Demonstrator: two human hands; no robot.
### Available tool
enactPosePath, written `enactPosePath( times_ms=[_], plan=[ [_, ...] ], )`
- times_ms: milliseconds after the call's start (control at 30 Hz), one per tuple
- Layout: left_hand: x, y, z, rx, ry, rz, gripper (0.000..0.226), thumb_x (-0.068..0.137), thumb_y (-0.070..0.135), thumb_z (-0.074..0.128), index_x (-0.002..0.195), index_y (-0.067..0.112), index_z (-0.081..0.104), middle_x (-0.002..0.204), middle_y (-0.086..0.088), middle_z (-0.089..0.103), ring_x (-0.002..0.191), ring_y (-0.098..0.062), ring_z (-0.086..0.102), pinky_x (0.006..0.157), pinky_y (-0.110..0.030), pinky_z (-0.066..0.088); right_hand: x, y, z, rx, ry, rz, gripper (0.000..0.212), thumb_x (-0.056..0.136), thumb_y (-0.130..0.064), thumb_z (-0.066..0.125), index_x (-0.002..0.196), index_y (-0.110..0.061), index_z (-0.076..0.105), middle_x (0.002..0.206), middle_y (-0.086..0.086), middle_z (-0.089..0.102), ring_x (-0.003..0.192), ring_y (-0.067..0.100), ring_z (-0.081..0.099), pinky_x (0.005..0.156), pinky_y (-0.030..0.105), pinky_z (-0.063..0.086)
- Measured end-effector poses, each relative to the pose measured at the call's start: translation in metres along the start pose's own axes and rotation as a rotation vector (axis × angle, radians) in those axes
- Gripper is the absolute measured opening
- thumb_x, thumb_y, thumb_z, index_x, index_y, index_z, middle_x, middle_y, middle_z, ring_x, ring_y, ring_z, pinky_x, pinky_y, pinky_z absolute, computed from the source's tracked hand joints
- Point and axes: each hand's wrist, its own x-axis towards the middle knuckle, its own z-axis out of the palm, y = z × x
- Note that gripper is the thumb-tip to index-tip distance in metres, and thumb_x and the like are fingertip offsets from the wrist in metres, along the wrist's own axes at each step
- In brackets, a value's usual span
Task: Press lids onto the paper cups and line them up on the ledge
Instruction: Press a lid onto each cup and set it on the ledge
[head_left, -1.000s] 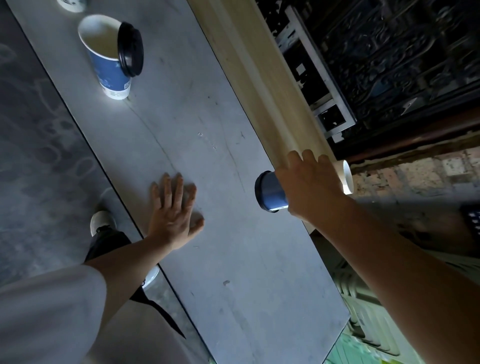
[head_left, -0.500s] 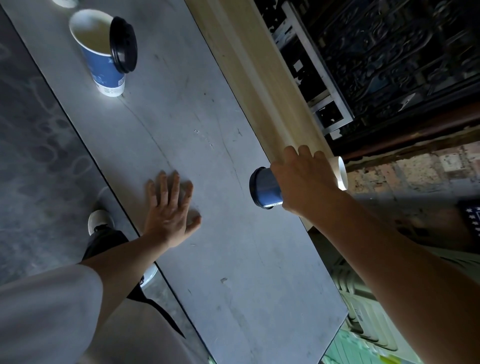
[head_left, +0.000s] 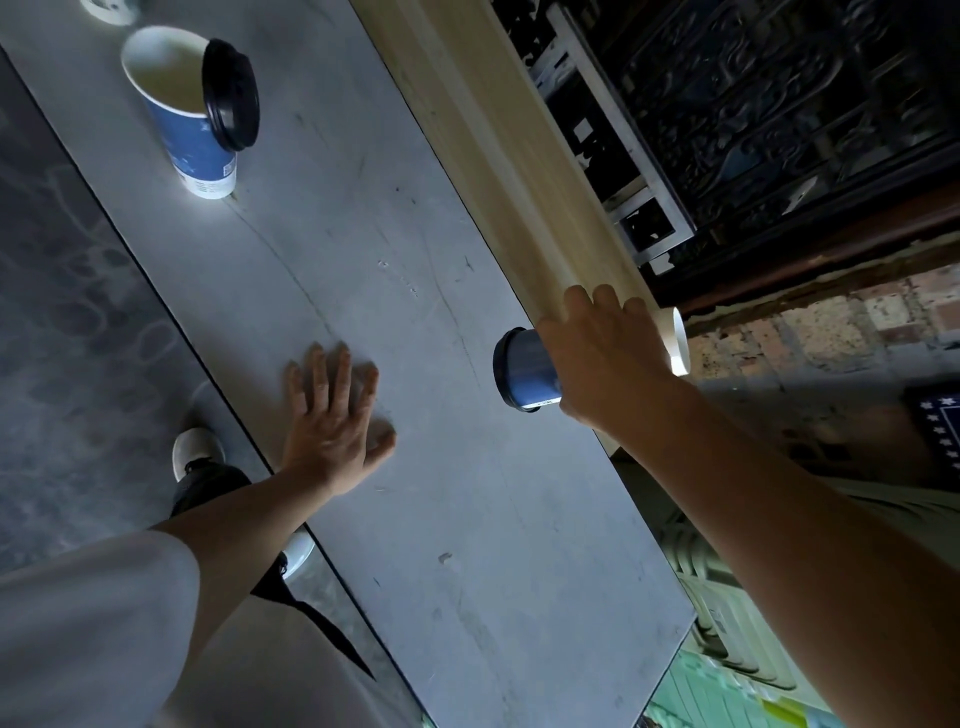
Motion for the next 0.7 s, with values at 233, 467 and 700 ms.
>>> enactPosePath(
  times_ms=[233,467,700],
  plan=[
    [0.019,0.003,-0.021,0.035,-0.126,0.147,0.092,0.078,0.059,0.061,0.148,0.004,0.041,0.158,-0.035,0.021,0.146,-0.052,0.022,0.113,-0.074,0.018,-0.001,0.022,0.006,0.366,-0.099,0.041,0.059,0.074,-0.036,0.079,0.125,-0.022,0.054,0.122,0.006,0.048,0.111,0.029,0.051,0.084,0.037,0.045],
    [0.089,0.015,-0.048,0.176,-0.287,0.206,0.084,0.089,0.058,0.047,0.154,0.009,0.025,0.163,-0.027,0.010,0.150,-0.046,0.008,0.115,-0.065,0.018,0.058,0.081,0.036,1.414,0.115,0.428,0.074,0.066,-0.034,0.089,0.128,-0.014,0.054,0.110,0.000,0.065,0.094,0.017,0.065,0.064,0.024,0.046],
    [0.170,0.044,-0.046,0.220,-0.273,0.372,0.083,0.087,0.058,0.041,0.152,0.008,0.024,0.161,-0.026,0.012,0.146,-0.046,0.016,0.112,-0.067,0.020,0.148,0.086,0.108,1.783,0.367,0.918,0.070,0.059,-0.028,0.088,0.115,-0.018,0.048,0.113,0.002,0.067,0.100,0.021,0.067,0.089,0.046,0.057]
  ],
)
